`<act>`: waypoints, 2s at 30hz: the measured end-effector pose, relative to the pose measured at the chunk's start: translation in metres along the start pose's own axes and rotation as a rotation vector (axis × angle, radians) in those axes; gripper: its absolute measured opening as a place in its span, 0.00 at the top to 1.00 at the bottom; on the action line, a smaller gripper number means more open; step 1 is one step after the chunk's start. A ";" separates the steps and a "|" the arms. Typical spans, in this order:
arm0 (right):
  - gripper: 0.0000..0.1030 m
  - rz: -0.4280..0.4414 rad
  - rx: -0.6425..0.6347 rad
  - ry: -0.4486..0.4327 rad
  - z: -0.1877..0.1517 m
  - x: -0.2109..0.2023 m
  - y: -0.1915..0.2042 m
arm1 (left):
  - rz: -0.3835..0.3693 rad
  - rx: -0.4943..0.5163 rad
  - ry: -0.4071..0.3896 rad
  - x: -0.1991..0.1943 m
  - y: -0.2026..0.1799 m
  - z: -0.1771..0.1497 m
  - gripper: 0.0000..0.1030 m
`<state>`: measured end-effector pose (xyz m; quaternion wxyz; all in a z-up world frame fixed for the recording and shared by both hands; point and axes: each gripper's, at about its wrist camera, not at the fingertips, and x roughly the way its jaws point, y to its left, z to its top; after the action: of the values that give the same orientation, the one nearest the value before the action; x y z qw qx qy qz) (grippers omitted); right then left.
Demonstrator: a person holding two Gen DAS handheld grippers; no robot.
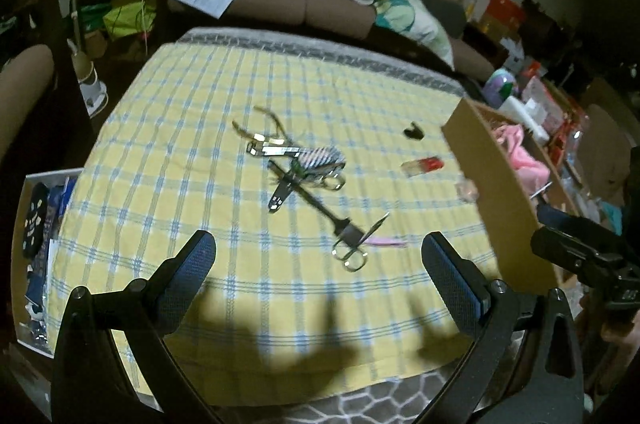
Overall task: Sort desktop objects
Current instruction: 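Move both open tools back over the bed items, then grasp silver scissors with left tool while right tool grasps black comb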
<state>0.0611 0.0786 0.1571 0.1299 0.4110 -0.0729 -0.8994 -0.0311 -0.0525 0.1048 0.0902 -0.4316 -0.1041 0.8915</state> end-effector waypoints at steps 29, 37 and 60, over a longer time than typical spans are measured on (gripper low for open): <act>0.00 -0.059 -0.017 0.015 0.001 0.074 -0.017 | 0.099 0.315 0.132 0.119 -0.056 -0.031 0.49; 0.00 -0.056 -0.014 0.028 -0.002 0.077 -0.019 | 0.047 0.245 0.128 0.108 -0.039 -0.025 0.70; 0.32 0.067 -0.254 0.071 -0.001 0.155 0.062 | -0.020 -0.146 -0.043 0.024 0.085 0.019 0.70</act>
<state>-0.0247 -0.0265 0.0596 0.2135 0.4202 0.0325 -0.8813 -0.0665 -0.1308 0.0763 0.0650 -0.4166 -0.1753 0.8897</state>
